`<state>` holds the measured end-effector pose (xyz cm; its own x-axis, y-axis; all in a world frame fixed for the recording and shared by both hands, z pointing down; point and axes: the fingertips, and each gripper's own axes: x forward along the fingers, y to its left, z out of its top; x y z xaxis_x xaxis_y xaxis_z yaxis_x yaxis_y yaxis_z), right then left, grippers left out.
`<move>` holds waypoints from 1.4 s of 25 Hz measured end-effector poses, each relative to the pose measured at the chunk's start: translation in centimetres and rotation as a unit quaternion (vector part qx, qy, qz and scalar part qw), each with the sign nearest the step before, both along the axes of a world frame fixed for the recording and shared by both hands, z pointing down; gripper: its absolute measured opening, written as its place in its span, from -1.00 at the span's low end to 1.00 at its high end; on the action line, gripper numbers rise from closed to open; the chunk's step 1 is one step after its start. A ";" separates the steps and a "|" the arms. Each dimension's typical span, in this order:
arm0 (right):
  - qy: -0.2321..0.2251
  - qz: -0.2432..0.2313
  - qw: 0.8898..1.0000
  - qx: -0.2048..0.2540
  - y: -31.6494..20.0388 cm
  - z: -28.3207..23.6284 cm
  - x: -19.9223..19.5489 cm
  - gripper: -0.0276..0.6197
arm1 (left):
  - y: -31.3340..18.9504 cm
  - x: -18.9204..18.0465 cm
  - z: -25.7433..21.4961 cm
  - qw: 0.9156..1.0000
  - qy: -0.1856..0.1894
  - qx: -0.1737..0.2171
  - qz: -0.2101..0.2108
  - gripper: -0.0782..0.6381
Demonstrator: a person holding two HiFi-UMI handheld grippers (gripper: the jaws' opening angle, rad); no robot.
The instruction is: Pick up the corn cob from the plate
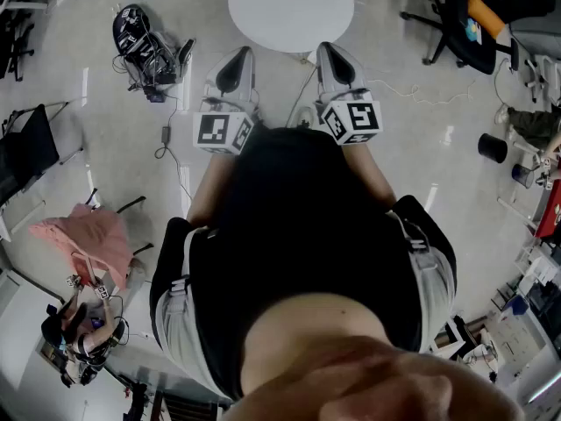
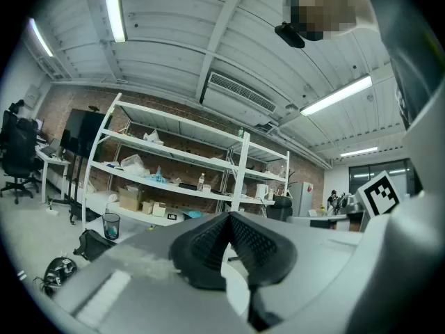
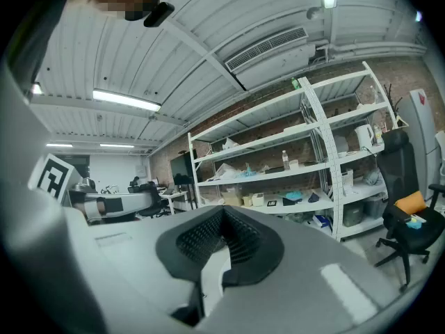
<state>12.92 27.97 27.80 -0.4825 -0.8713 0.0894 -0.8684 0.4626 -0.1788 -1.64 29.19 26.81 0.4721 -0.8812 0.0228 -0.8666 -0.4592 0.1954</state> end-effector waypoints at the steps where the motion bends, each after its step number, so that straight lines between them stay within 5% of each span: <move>1: -0.001 0.000 1.000 -0.001 0.1 0.0 -0.1 -0.89 | 0.1 0.0 -0.1 1.000 0.001 0.001 0.000 -0.78; 19: -0.010 0.007 1.000 -0.012 0.0 0.0 -2.1 -0.89 | 0.3 -2.6 -0.1 1.000 0.009 0.003 -0.007 -0.78; 35: 0.005 0.053 0.999 -0.009 1.0 0.8 -7.4 -0.89 | 0.5 -7.9 1.0 0.999 0.008 0.003 0.035 -0.78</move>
<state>5.56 28.93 28.60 -0.3875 -0.9152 0.1104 -0.9138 0.3655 -0.1771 -9.56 29.73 27.78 0.5322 -0.8466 0.0096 -0.8296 -0.5193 0.2051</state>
